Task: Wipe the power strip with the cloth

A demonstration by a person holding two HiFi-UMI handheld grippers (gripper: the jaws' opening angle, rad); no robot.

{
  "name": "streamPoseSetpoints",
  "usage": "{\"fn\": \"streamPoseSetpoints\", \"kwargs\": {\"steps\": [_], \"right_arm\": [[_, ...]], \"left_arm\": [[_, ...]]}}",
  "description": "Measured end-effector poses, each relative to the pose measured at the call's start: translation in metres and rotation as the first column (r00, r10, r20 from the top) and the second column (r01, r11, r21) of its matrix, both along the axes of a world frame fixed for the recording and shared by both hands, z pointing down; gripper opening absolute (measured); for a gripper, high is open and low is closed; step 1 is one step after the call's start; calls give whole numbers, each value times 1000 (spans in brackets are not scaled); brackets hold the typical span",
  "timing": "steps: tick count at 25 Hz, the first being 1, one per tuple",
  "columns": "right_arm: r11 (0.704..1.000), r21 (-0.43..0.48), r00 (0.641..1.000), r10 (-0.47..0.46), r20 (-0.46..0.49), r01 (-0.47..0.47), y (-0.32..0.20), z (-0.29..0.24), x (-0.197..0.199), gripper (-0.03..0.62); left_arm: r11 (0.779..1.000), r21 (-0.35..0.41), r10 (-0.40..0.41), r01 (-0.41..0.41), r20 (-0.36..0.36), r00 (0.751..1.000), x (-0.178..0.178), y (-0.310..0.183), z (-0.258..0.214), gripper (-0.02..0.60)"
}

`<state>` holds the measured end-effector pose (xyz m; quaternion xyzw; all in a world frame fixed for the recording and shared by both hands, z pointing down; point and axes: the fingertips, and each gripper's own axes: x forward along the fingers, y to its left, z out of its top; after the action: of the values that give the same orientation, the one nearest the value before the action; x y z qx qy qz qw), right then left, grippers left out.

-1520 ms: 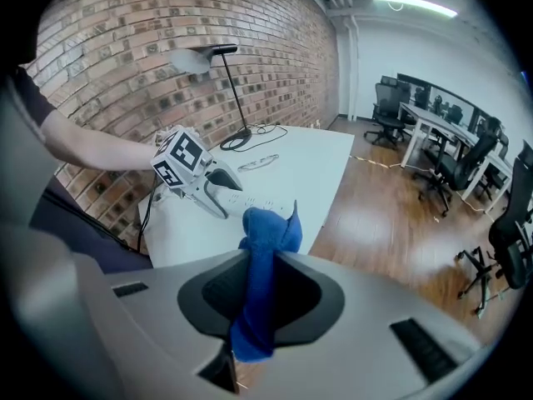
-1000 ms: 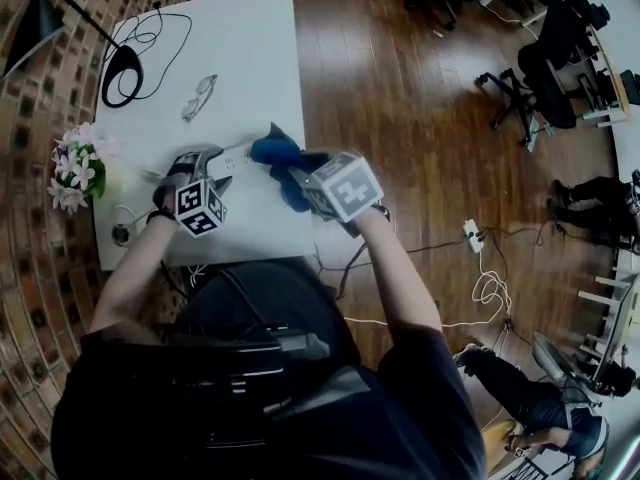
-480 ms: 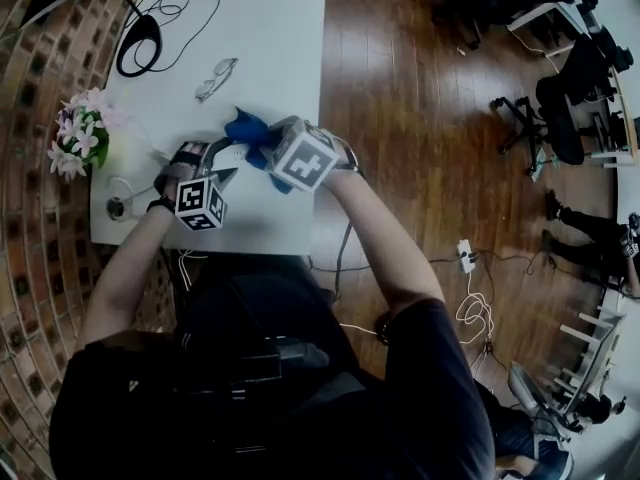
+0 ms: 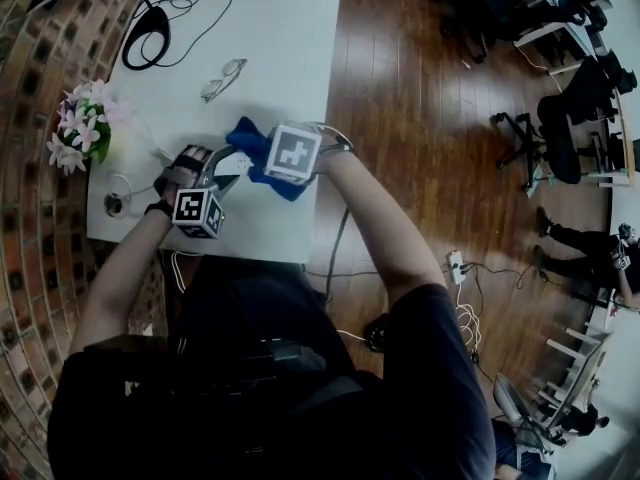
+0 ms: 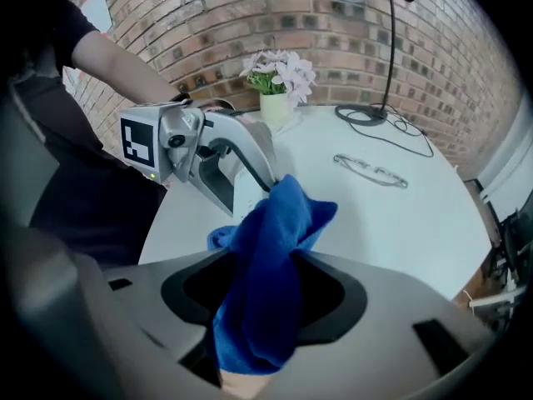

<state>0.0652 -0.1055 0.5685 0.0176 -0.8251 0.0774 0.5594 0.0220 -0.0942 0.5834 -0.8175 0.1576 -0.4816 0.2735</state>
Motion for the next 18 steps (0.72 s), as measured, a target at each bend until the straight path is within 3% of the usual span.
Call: {"fn": "streamPoseSetpoints", "kwargs": {"steps": [7, 10, 12, 13, 15, 18], "right_arm": [[986, -165, 999, 38, 35, -32, 5, 16, -8, 249], [988, -152, 1000, 2, 24, 1, 12, 16, -8, 244], [994, -105, 999, -19, 28, 22, 17, 14, -11, 241], [997, -73, 999, -24, 30, 27, 19, 12, -12, 239], [999, 26, 998, -36, 49, 35, 20, 9, -15, 238], [976, 210, 997, -69, 43, 59, 27, 8, -16, 235]], "left_arm": [[1000, -17, 16, -16, -13, 1000, -1, 5, 1, 273], [998, -68, 13, -14, -7, 1000, -2, 9, 3, 276], [987, -159, -23, 20, -21, 1000, -4, 13, 4, 279], [972, -230, -60, 46, -54, 997, -5, 14, 0, 279], [917, -381, -195, 121, -161, 968, -11, 11, -16, 282], [797, -566, -422, 210, -274, 864, -24, -2, -42, 282]]}}
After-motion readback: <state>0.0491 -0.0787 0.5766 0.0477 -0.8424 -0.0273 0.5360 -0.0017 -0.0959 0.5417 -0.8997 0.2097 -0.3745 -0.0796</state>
